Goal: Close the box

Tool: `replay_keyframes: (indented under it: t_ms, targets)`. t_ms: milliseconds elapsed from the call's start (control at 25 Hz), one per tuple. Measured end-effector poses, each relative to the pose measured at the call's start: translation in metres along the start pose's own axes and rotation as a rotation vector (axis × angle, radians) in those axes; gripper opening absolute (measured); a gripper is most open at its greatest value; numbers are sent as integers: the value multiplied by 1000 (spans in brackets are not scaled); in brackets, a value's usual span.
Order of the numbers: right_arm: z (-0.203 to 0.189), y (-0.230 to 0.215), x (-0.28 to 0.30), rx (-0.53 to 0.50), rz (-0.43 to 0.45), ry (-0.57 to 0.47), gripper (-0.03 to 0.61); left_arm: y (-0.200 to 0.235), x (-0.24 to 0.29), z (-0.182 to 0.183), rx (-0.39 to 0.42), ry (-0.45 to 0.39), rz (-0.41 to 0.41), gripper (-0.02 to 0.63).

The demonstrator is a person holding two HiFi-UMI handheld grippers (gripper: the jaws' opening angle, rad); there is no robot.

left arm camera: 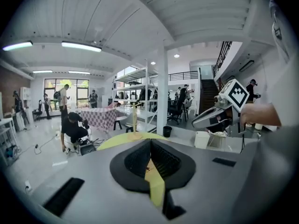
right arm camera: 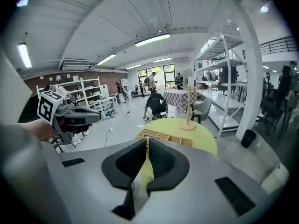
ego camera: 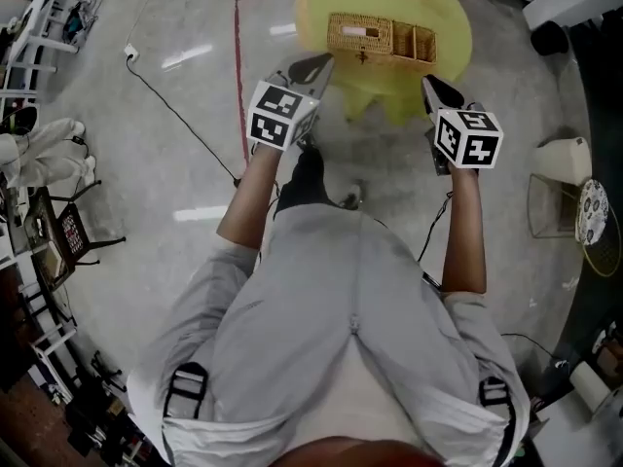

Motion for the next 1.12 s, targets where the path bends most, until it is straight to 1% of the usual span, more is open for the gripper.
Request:
replay_keyframes:
  t_ms: [120, 240, 360, 480, 720, 880, 1120]
  targets:
    - [16, 13, -38, -44, -15, -67, 28, -19, -23, 15, 30, -39, 15, 29]
    - [35, 23, -66, -86, -30, -133, 25, -30, -37, 32, 87, -68, 35, 29]
    - [55, 29, -84, -135, -57, -193, 23, -33, -46, 47, 123, -93, 48, 29]
    - [73, 31, -92, -172, -77, -231, 23, -32, -51, 64, 149, -130, 48, 29]
    - [90, 37, -86, -206, -91, -244, 23, -22, -52, 84, 178, -166, 40, 29]
    - [92, 39, -80, -221, -96, -231, 23, -19, -49, 85, 192, -171, 35, 29]
    - [100, 43, -78, -232, -102, -242, 23, -15, -49, 90, 212, -173, 30, 29]
Point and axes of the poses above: the fingertips, and each gripper's own axes: x forward along the fingers, y to its left, z out of its top, the point moved 4 cm from there along -x, backward along the fingers, and after that the axes turned 3 degrees about y, right-handed, at the moved point
